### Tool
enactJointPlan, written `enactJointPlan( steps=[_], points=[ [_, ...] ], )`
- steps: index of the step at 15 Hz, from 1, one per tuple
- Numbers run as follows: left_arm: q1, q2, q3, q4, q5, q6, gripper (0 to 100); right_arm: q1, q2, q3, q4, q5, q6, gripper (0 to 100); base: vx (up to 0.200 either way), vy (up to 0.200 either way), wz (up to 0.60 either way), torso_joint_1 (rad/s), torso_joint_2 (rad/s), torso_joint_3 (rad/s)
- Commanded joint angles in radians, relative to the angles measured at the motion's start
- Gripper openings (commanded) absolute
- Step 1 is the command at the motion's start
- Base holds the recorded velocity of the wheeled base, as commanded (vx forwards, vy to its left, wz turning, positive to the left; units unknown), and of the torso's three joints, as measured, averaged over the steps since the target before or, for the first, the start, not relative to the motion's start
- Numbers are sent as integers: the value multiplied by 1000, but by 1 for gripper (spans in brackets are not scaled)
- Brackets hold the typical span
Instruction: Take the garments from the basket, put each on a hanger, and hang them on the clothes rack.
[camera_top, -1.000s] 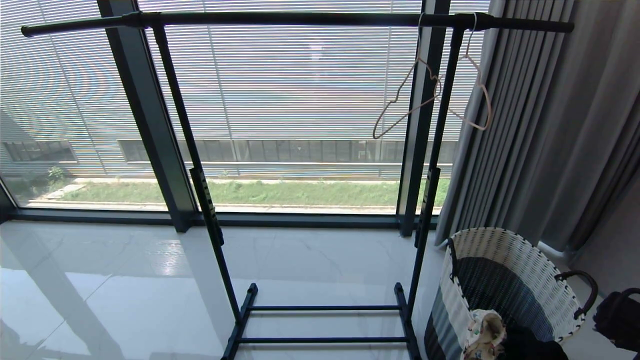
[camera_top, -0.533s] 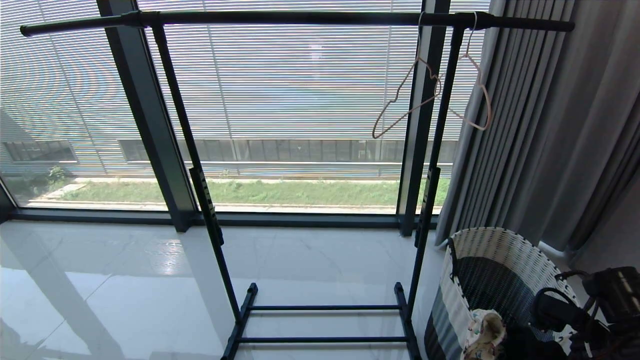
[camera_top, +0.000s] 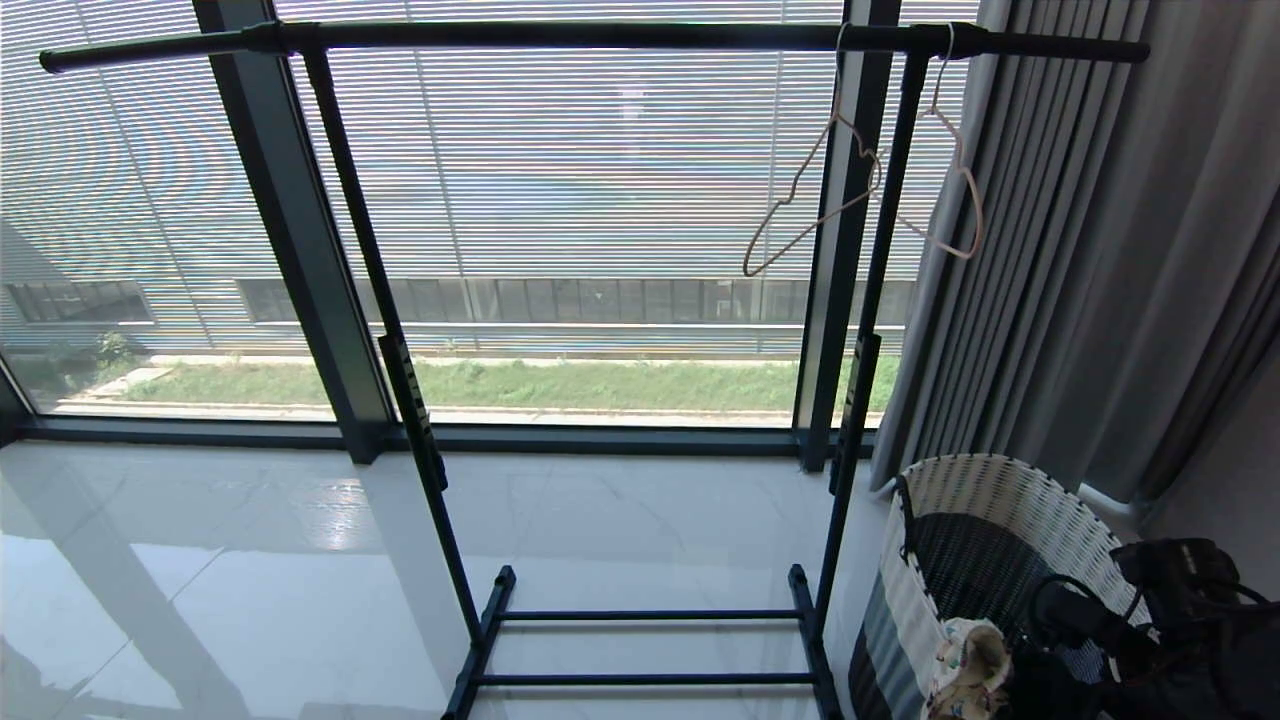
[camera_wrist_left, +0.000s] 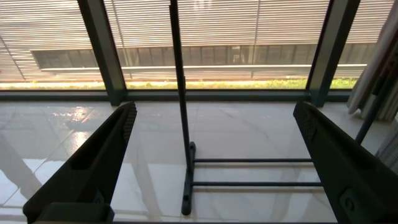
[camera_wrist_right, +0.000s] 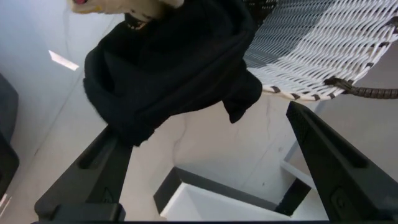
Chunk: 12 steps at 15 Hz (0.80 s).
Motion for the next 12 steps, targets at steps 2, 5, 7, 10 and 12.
enactJointPlan(
  steps=[2, 5, 7, 10, 12],
  points=[
    [0, 0, 0, 0, 0, 0, 100, -1, 89, 2, -79, 7, 0, 100, 0, 0, 0, 0, 0, 0],
    [0, 0, 0, 0, 0, 0, 100, -3, 92, 0, -103, 25, 3, 100, 0, 0, 0, 0, 0, 0],
    [0, 1, 0, 0, 0, 0, 100, -3, 108, 10, -172, 27, 3, 100, 0, 0, 0, 0, 0, 0],
    [0, 0, 0, 0, 0, 0, 100, -3, 102, 48, -232, 28, 3, 0, 0, 0, 0, 0, 0, 0],
    [0, 0, 0, 0, 0, 0, 100, -4, 71, 97, -292, 30, 7, 0, 0, 0, 0, 0, 0, 0]
  ],
)
